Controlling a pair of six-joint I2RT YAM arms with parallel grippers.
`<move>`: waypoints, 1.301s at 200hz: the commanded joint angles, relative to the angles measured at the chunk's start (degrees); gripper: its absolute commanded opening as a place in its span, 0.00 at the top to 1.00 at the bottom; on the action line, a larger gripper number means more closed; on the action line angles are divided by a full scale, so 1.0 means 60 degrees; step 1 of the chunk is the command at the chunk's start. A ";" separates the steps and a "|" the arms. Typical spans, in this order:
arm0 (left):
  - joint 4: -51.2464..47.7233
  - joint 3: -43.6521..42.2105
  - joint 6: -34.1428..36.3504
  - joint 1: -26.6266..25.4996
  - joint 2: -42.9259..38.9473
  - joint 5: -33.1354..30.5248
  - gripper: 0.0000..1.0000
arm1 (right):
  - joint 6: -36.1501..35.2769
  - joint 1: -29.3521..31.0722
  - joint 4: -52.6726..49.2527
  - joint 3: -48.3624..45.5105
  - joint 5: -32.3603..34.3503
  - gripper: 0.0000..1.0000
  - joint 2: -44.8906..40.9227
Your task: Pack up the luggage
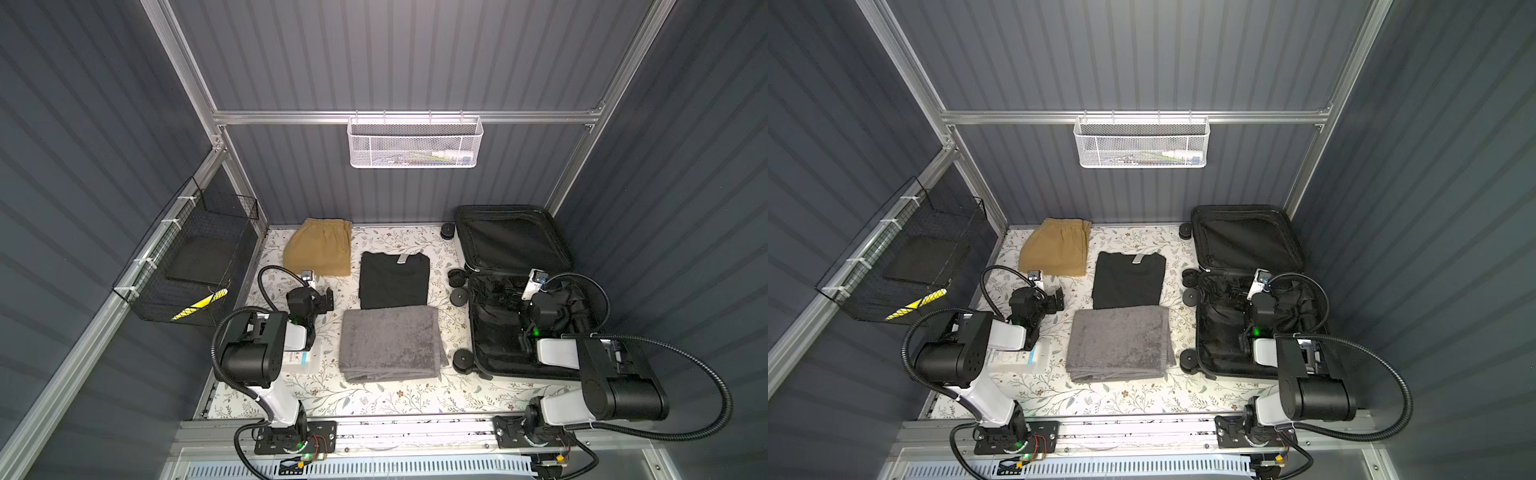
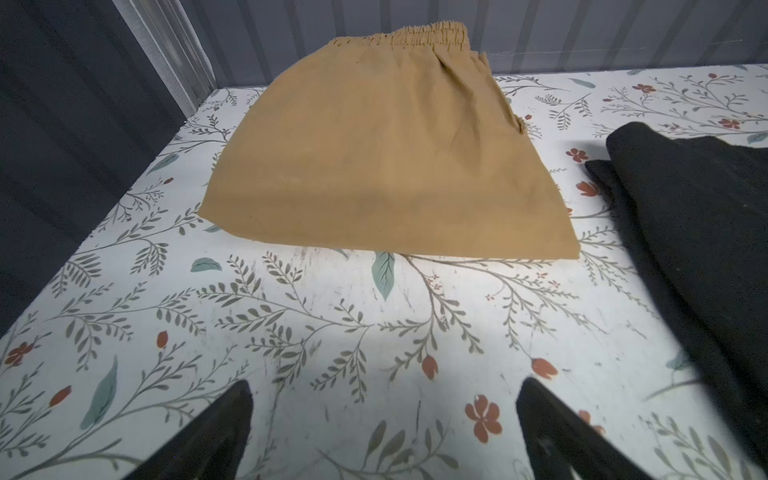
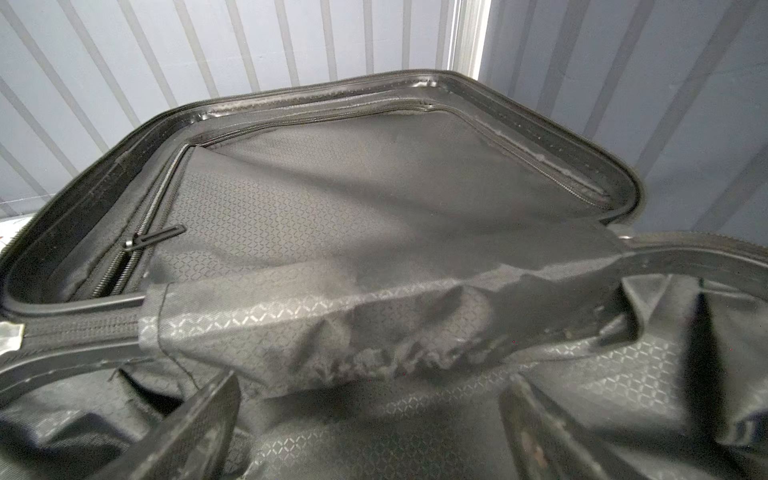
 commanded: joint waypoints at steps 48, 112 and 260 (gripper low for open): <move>0.0068 0.0017 -0.0100 0.0039 0.0052 0.0090 0.00 | -0.0007 0.0015 0.0149 -0.0014 -0.0048 0.01 0.0050; 0.0056 0.0021 -0.0110 0.0037 0.0057 0.0090 0.00 | -0.0013 0.0023 0.0162 -0.0016 -0.0049 0.01 0.0044; -0.0084 0.0081 -0.0113 0.0039 0.0044 0.0103 0.00 | 0.0070 -0.0122 0.0072 0.0027 -0.0355 0.01 0.0049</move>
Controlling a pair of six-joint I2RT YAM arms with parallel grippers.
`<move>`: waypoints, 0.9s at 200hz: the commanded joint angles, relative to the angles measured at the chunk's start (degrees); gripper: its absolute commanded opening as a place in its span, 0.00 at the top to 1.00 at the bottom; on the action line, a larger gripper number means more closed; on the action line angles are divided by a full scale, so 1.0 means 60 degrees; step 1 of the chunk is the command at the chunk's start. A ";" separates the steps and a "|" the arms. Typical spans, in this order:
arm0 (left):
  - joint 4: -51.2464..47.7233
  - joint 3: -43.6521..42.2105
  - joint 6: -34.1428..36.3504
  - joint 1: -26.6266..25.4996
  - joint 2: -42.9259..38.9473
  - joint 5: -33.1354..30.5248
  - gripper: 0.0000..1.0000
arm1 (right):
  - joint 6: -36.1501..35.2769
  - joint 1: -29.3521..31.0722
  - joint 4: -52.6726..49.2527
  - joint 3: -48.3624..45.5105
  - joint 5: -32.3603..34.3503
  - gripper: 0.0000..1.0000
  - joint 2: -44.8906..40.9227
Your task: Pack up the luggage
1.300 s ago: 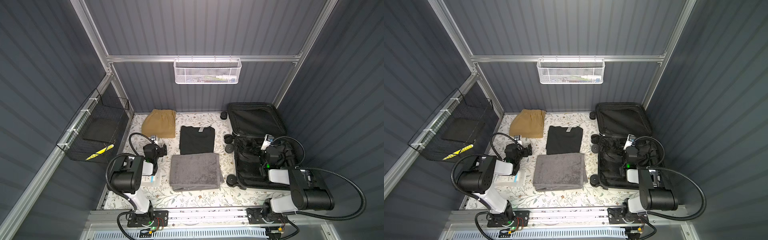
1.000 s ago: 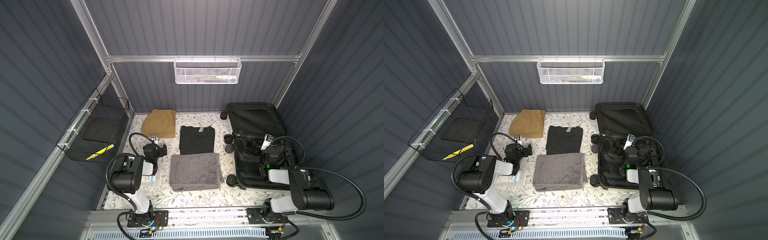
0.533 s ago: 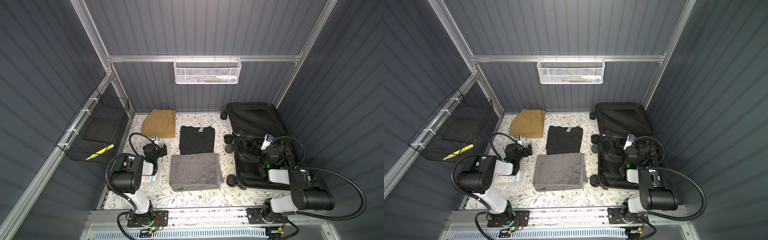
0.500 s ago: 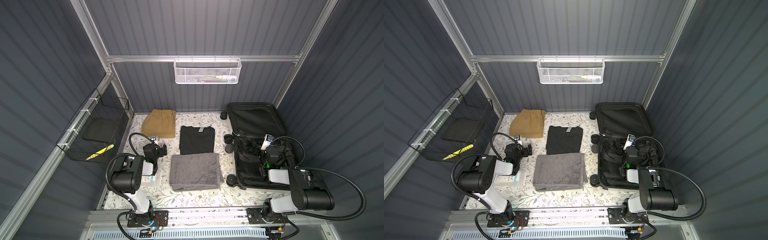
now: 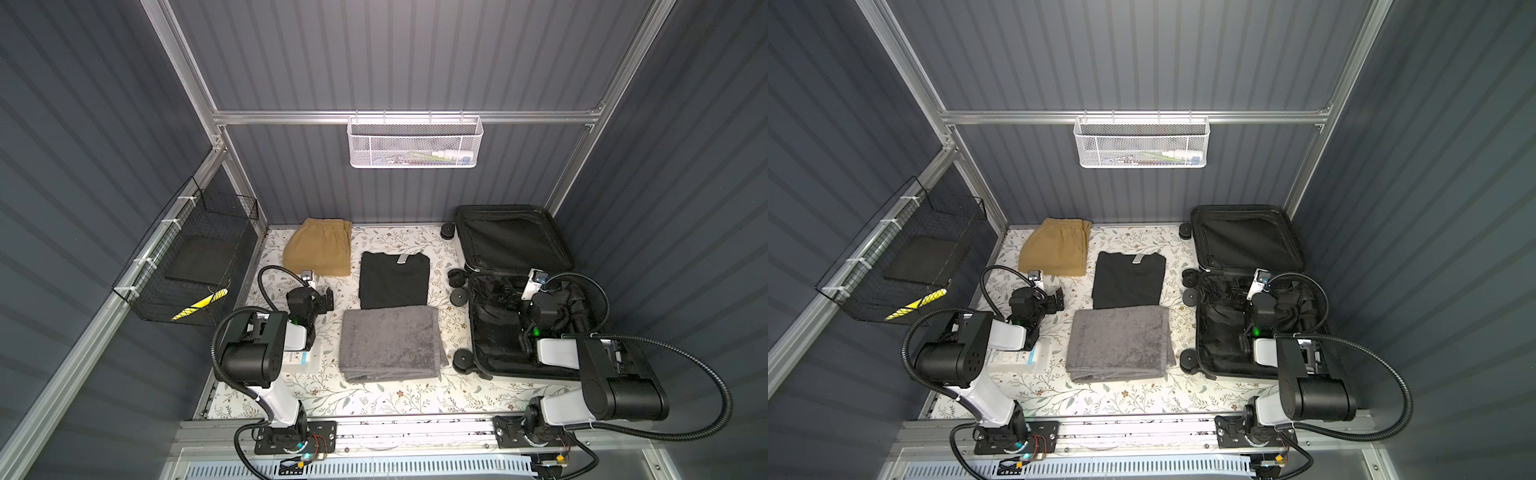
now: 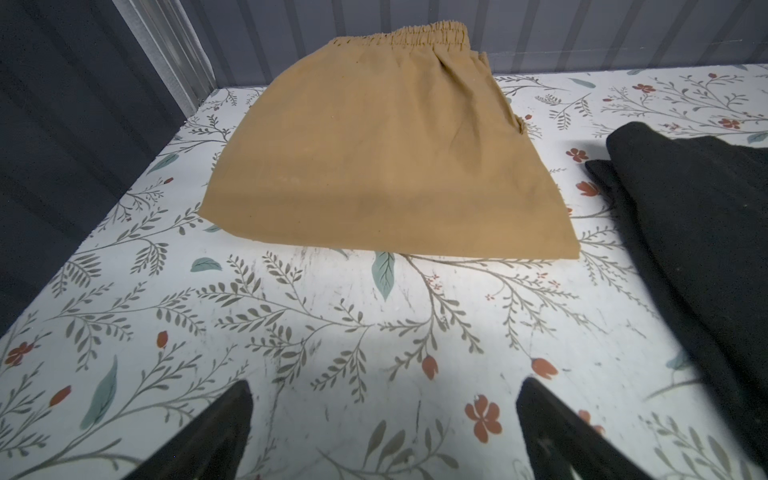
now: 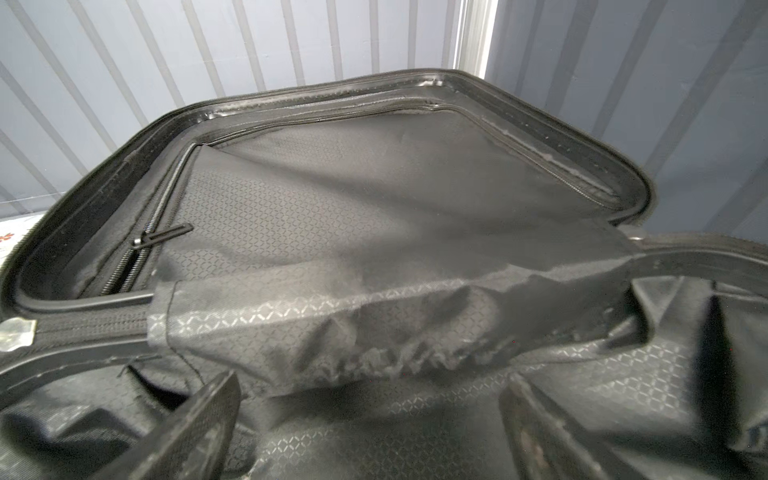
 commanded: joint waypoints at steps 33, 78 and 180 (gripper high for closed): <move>-0.0342 0.0167 0.0031 0.0039 -0.0084 0.0408 0.00 | 0.0047 -0.0081 0.0705 -0.0499 -0.0207 0.01 -0.0366; -0.2412 0.0918 -0.0142 0.0039 -0.1002 0.0164 0.00 | 0.0652 -0.0140 -0.2422 -0.0163 0.0962 0.01 -0.3497; -1.0449 0.5127 -0.4200 0.0010 -0.2450 0.1577 0.00 | 0.2481 -0.0407 -1.2085 0.4824 -0.3529 0.02 -0.6557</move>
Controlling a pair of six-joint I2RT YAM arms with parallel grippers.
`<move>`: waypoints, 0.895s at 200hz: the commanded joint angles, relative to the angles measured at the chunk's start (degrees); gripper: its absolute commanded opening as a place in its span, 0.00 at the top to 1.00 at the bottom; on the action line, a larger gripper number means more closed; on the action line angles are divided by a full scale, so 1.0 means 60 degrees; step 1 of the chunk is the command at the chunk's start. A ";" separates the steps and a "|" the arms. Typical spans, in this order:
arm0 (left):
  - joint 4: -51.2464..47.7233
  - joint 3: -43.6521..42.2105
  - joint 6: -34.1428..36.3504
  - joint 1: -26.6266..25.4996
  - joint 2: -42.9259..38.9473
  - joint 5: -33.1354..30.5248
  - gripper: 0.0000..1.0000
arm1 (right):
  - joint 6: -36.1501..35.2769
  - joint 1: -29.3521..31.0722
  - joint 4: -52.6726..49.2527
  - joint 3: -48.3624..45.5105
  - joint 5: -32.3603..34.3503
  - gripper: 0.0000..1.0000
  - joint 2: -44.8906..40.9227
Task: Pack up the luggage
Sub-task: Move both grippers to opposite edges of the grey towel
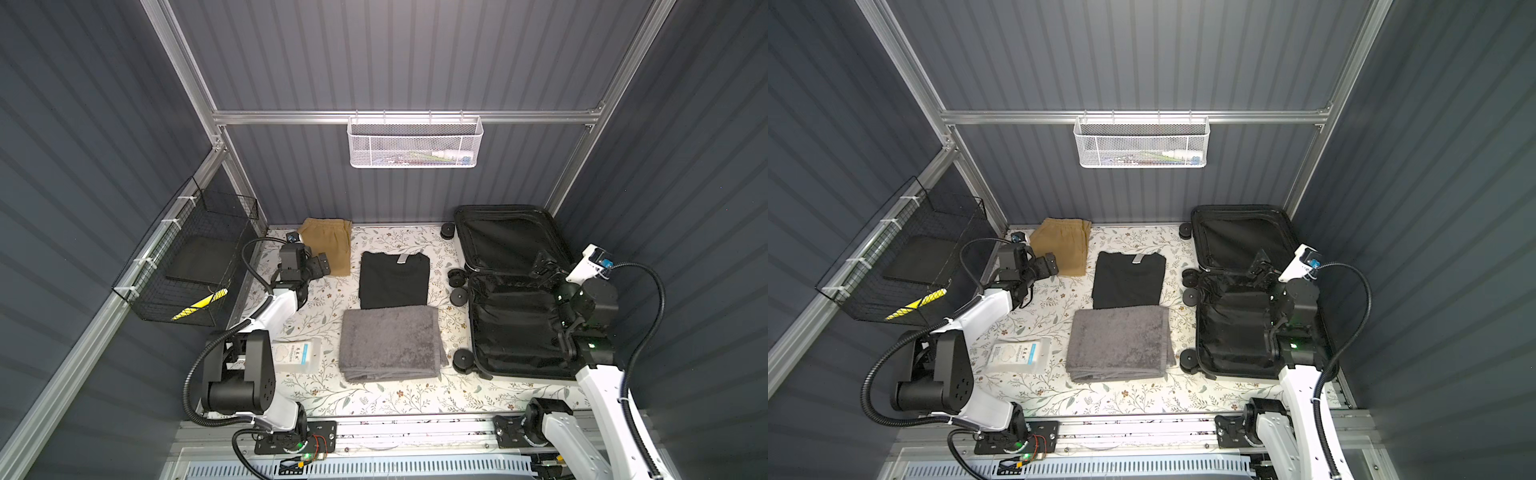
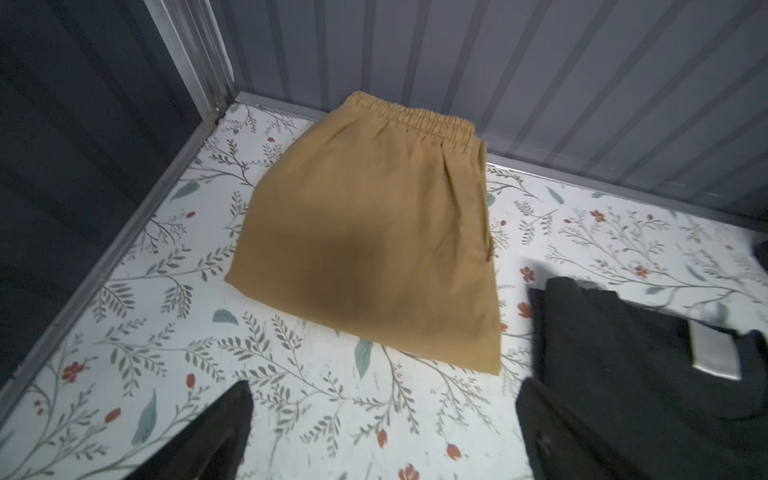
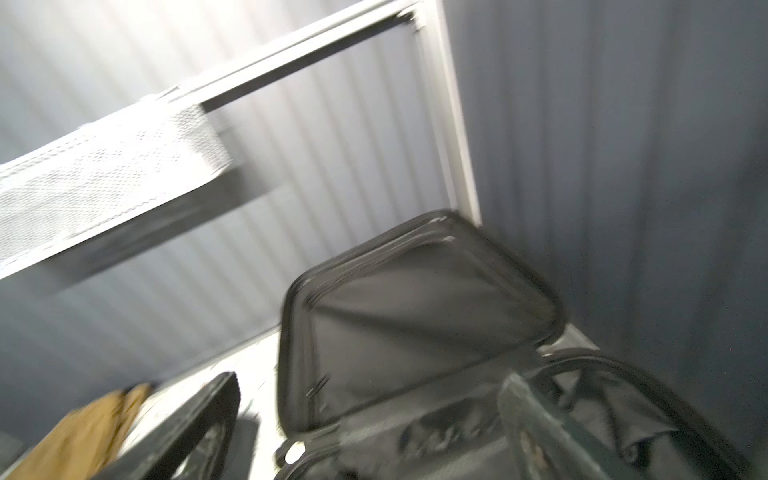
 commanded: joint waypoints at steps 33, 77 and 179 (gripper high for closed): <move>-0.3275 0.0259 -0.1978 -0.0059 -0.1241 0.2324 0.00 | 0.0511 0.1213 -0.3890 0.1549 -0.3260 0.06 0.0787; -0.4356 -0.0194 -0.1892 -0.0267 -0.1702 0.3086 0.00 | 0.1385 0.4524 -0.4651 0.2248 -0.1807 0.12 0.2376; -0.4663 -0.1357 -0.1774 -0.1693 -0.1374 0.3158 0.00 | 0.3414 0.7644 -0.5973 0.3301 0.0633 0.19 0.6024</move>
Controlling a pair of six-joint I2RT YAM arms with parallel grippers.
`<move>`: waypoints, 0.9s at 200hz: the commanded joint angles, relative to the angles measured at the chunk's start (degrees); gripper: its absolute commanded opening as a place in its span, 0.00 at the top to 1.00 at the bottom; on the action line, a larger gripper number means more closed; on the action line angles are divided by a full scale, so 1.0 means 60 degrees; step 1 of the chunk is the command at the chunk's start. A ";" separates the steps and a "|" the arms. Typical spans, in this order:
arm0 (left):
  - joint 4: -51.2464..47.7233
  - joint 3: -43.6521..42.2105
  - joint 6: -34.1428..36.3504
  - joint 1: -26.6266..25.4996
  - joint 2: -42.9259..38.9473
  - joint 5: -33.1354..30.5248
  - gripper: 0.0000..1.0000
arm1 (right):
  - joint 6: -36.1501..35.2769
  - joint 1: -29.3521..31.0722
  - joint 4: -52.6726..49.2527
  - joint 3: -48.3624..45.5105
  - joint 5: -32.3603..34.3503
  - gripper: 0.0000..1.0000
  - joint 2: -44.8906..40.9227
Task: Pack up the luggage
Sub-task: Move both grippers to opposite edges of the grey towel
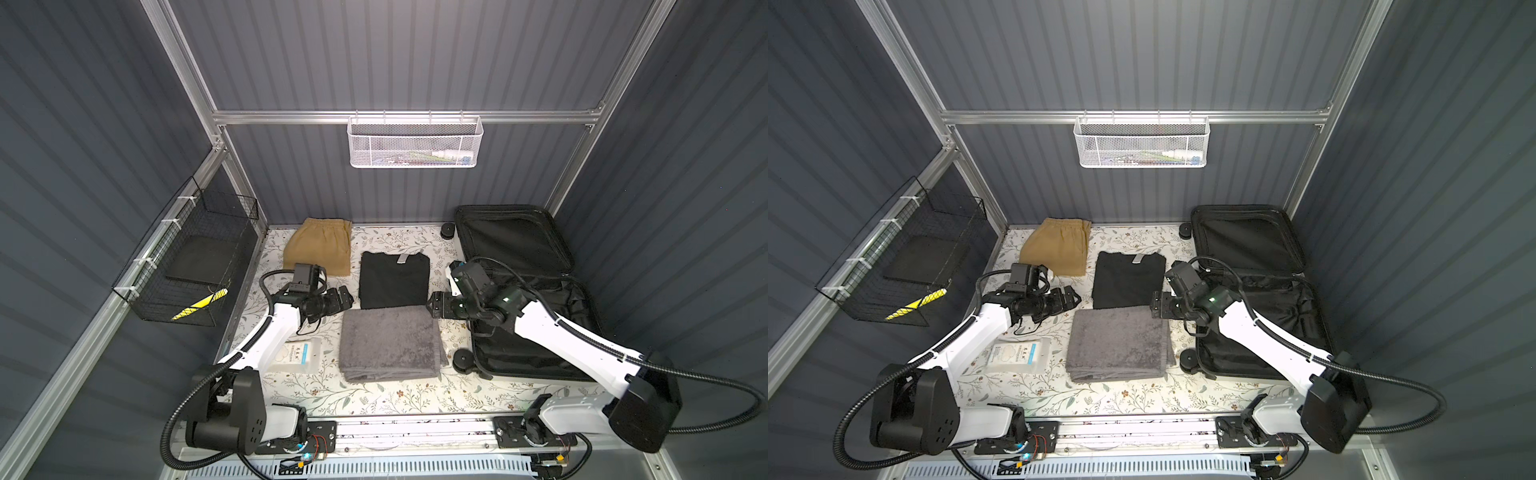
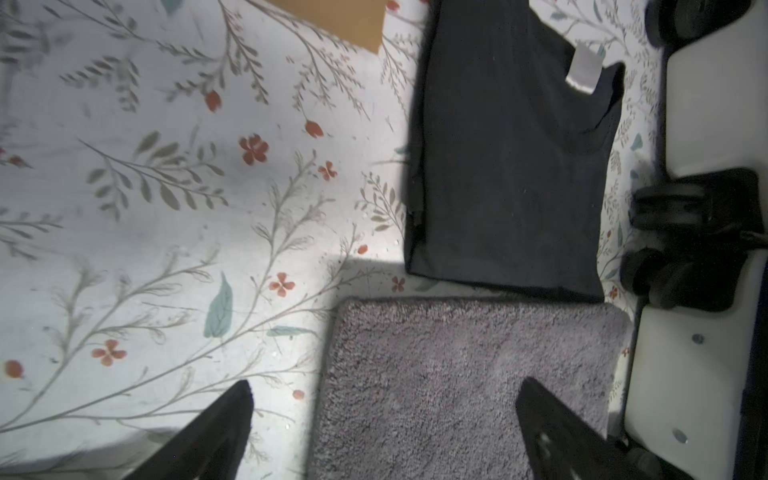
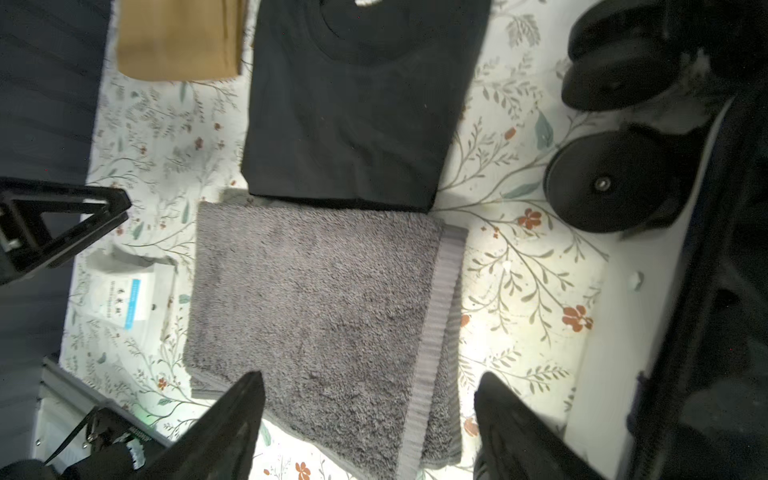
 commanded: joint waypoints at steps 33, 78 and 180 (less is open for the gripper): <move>0.0092 -0.0517 0.0008 -0.0367 0.0432 -0.0028 0.00 | 0.0861 0.0262 -0.0761 0.0297 0.0813 0.21 0.0973; 0.0266 -0.0532 0.0229 -0.0371 0.0722 -0.0214 0.01 | 0.1099 0.0385 -0.0472 0.0173 0.0812 0.21 0.1540; 0.0941 -0.0583 0.0248 -0.0470 0.1548 0.0232 0.16 | 0.1290 0.0400 0.0408 0.0071 0.0254 0.22 0.2296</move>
